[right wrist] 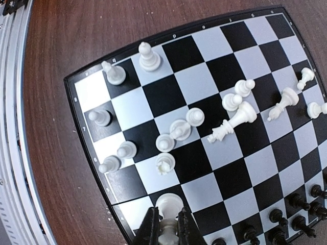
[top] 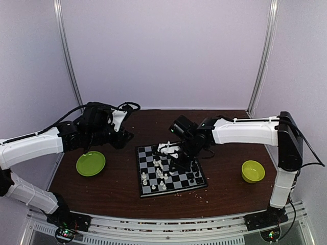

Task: Set up the chess pieces on the board
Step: Place the king on the chessboard, then pick up the king from the chessboard.

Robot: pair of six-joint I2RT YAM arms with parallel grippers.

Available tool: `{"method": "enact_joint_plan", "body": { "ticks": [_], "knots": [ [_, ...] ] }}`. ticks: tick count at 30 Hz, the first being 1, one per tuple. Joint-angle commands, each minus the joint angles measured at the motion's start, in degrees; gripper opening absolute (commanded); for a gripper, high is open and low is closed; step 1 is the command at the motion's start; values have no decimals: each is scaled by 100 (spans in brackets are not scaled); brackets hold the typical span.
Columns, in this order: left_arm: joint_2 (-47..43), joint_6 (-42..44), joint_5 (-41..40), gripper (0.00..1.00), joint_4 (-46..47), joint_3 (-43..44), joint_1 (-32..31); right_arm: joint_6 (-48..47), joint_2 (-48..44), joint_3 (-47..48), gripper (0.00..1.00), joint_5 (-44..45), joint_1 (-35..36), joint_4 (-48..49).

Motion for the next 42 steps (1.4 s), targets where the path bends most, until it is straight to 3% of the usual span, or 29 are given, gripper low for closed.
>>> {"method": "enact_joint_plan", "body": {
  "ticks": [1,9,12,17,20,25,30,36,42],
  "knots": [
    [48,-171,-46,54,32,124,26,-113,-12,-282,2,250,6,100],
    [270,-200,146,54,-30,263,26,-112,186,-328,6,334,8,137],
    [330,-196,253,54,-30,270,26,-104,188,-344,15,376,6,151],
    [453,-214,495,54,-65,301,26,-86,224,-378,21,379,-3,140],
    [516,-194,676,53,-165,369,26,-77,158,-357,32,294,-4,75],
    [569,-90,1250,53,-135,419,17,-28,-686,-232,41,-7,-138,-314],
    [909,268,1917,52,-162,683,-209,-59,-1966,-849,43,-386,-770,-230],
    [1957,1064,2263,50,-1057,1662,-878,258,-3180,-2526,50,-1023,-2135,1255],
    [3108,1521,2025,51,-1983,2779,-1347,467,-3453,-2654,52,-1224,-3007,1500]
  ]
}}
